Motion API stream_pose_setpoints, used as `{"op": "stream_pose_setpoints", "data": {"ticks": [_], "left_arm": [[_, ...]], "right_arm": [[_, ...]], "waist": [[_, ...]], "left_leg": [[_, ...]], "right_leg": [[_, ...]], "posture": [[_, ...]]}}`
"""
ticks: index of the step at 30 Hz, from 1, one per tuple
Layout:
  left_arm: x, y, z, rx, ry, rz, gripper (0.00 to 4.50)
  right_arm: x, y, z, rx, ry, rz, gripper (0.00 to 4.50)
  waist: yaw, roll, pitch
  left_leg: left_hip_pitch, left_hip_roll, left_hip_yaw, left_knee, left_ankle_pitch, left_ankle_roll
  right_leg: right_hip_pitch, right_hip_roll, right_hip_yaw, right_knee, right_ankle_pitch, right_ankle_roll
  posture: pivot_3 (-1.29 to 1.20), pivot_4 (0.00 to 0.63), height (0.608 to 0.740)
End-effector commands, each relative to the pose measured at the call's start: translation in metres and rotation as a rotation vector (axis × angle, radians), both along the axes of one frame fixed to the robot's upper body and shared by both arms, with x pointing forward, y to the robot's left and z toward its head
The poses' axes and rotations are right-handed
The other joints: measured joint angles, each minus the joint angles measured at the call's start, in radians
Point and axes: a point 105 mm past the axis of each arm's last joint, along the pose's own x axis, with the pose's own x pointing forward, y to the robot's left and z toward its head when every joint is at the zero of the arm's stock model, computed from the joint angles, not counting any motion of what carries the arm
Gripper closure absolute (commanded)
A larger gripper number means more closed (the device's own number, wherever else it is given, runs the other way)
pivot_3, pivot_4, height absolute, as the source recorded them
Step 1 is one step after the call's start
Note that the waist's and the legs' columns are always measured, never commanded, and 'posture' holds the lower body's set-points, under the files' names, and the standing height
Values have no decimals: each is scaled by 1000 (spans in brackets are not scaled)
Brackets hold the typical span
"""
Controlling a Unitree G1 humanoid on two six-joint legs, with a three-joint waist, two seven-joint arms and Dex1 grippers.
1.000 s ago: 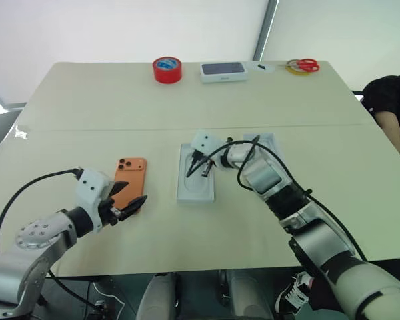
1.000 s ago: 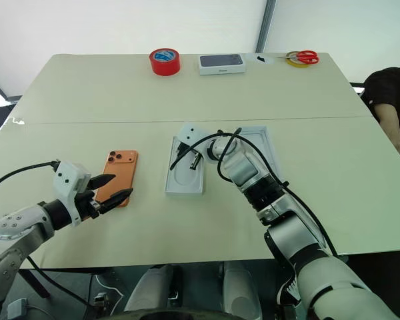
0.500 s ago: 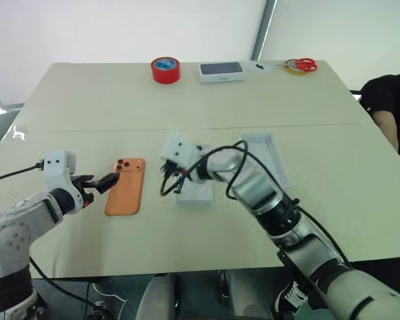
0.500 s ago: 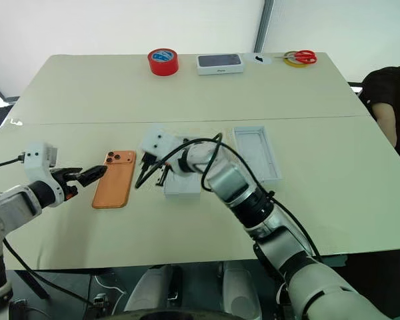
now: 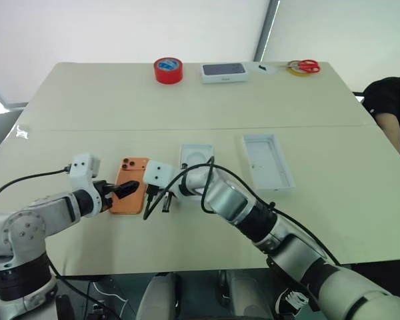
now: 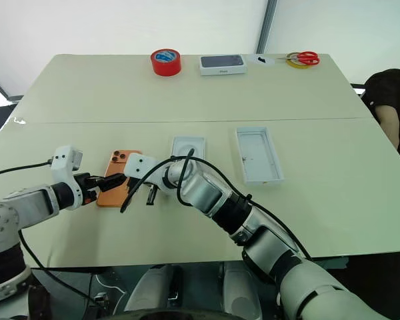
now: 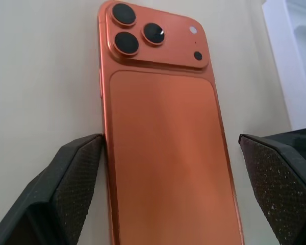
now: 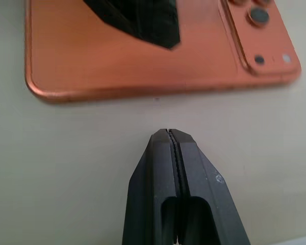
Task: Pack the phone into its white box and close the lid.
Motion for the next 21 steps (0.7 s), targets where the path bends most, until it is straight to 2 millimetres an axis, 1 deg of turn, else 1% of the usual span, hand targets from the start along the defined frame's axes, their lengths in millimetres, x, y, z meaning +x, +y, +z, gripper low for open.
{"op": "stream_pose_setpoints", "data": {"ticks": [1,5,11,21], "left_arm": [[-6,-26,-6,-64,45,-96,49],[-5,-30,0,-95,33,-110,49],[-2,-27,6,-105,17,-107,49],[0,-22,18,-176,-16,-120,49]], "right_arm": [[-1,10,10,17,-43,30,4500],[1,8,10,18,-47,26,4500],[1,7,9,20,-47,22,4500],[-1,7,6,20,-45,24,4500]], "waist": [[0,0,0],[-2,-1,0],[-2,-1,0],[-3,-1,0]], "left_leg": [[0,0,0,0,0,0],[0,-1,0,0,0,0],[0,-1,0,0,0,0],[0,-1,0,0,0,0]], "right_leg": [[0,-1,0,0,0,0],[1,-1,0,0,0,0],[1,-1,0,0,0,0],[0,-1,0,0,0,0]], "posture": [[0,150,732],[0,150,732],[0,150,732],[0,150,732]]}}
